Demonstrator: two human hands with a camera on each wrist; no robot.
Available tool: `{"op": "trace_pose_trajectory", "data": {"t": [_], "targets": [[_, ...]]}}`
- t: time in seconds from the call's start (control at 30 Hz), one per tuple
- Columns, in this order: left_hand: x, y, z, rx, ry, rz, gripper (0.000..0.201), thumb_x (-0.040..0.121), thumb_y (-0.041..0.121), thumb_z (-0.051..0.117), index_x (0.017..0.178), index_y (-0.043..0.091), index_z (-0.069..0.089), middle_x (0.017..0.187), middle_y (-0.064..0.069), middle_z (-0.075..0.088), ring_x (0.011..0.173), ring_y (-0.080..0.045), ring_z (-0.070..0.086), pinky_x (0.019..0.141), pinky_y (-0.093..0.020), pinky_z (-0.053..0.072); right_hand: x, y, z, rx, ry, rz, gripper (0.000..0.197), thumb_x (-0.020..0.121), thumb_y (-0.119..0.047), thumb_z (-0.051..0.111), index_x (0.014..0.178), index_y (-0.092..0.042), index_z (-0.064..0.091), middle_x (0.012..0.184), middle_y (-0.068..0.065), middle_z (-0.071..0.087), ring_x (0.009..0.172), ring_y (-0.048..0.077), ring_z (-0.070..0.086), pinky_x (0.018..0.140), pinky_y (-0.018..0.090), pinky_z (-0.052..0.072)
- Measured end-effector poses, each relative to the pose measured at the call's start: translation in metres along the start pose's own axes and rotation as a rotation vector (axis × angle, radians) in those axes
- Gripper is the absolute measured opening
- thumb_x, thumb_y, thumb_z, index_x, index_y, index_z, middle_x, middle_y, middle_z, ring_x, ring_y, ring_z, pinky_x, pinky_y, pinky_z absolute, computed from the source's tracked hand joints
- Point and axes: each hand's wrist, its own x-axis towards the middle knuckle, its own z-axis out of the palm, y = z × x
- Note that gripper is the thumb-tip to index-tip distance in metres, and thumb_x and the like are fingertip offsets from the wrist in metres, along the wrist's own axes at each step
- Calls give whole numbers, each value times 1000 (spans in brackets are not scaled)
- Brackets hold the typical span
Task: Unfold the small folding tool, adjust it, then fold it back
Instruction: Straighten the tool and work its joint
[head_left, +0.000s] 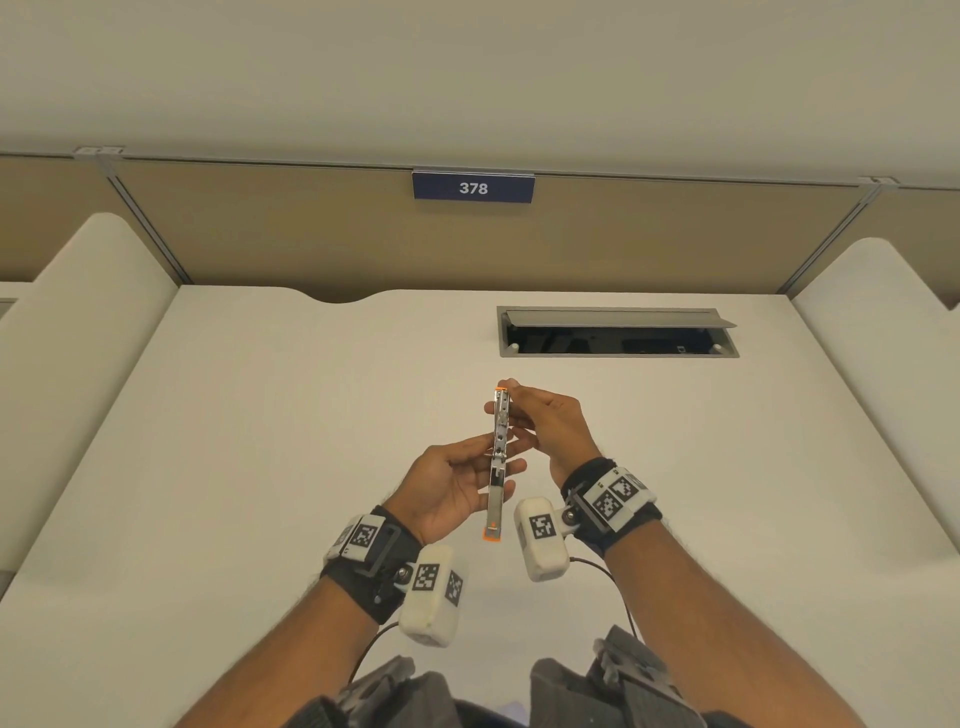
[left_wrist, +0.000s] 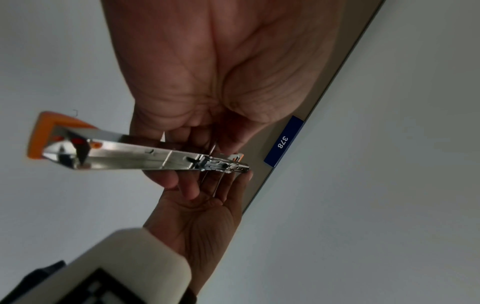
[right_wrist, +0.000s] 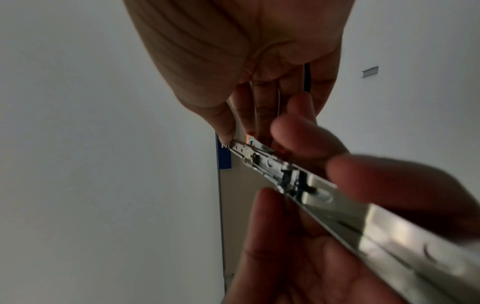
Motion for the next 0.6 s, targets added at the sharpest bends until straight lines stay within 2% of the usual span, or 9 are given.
{"op": "trace_pose_trajectory", "data": {"t": [0.1, 0.17, 0.27, 0.47, 0.6], "targets": [[-1, -1, -1, 2, -23, 0, 41, 101, 13, 41, 136, -2, 58, 139, -20, 62, 103, -26, 70, 85, -39, 57, 2, 4, 1, -27, 36, -3, 30, 94, -30, 70, 105, -4, 78, 94, 14, 81, 72, 19, 74, 61, 28, 61], [-1, -2, -1, 11, -32, 4, 41, 101, 9, 39, 136, -2, 57, 138, -20, 63, 103, -26, 70, 85, -39, 58, 3, 5, 3, -28, 57, 7, 26, 94, -27, 71, 105, -5, 78, 91, 13, 81, 71, 22, 74, 60, 31, 62], [-1, -3, 0, 6, -26, 17, 40, 101, 4, 38, 136, -3, 55, 134, -22, 65, 102, -26, 70, 86, -40, 59, 2, 5, 5, -35, 71, 22, 24, 93, -25, 72, 106, -5, 77, 89, 13, 81, 66, 21, 74, 55, 31, 61], [1, -6, 0, -16, -2, 50, 37, 100, 1, 38, 130, -3, 60, 128, -24, 67, 98, -27, 70, 88, -43, 58, -1, 5, 6, -12, 36, 65, 28, 97, -24, 67, 106, 0, 76, 97, 18, 80, 64, 22, 73, 53, 29, 60], [2, -6, 2, -30, 12, 43, 35, 99, 4, 42, 128, -4, 62, 128, -26, 64, 97, -29, 68, 91, -48, 57, -3, 4, 7, 15, 34, 106, 27, 97, -21, 64, 108, 1, 75, 100, 18, 80, 58, 20, 70, 50, 25, 58]]}}
